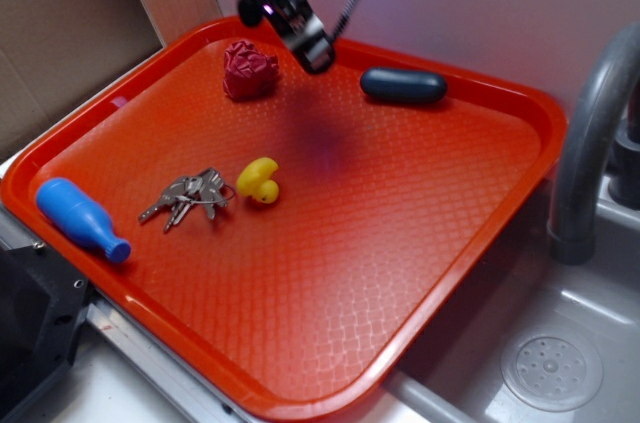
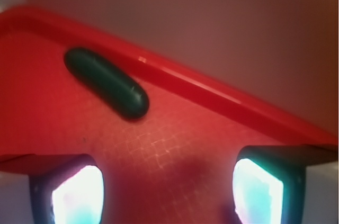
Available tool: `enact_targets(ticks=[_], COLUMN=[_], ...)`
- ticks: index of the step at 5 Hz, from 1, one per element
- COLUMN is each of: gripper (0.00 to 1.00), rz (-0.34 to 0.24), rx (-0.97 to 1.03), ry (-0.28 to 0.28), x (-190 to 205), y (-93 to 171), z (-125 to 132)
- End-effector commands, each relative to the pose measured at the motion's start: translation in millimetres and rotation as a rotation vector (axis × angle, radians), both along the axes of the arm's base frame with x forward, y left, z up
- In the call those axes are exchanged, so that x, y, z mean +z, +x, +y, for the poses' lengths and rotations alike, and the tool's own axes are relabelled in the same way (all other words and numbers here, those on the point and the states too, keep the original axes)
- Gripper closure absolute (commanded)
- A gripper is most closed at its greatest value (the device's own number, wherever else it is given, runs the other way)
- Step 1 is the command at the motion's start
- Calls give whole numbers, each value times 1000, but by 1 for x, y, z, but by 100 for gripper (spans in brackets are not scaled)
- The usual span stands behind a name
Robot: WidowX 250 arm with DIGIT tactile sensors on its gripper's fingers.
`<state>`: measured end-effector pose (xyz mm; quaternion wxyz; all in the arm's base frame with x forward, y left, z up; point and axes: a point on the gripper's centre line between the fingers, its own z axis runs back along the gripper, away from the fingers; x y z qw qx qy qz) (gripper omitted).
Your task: Grab the plastic pickle.
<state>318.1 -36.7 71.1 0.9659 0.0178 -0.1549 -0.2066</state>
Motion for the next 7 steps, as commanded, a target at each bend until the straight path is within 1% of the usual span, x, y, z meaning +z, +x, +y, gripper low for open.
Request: enact_targets(ticks=[1,2,3,4,5,6,7], gripper=[0,0,0,0,0,0,0], rz=[-75,-100,-141,-145,-56,37,77], rx=[-83,-141,-78,-87,-182,-209,-173], ry=[25,23,-21,-28,-81,-107,-87], x=[0,-5,-4,-17,-27,-32,-32], y=[27,37,43,38,33,28,22], z=[-36,-45,-49,-59,-70,-68,-71])
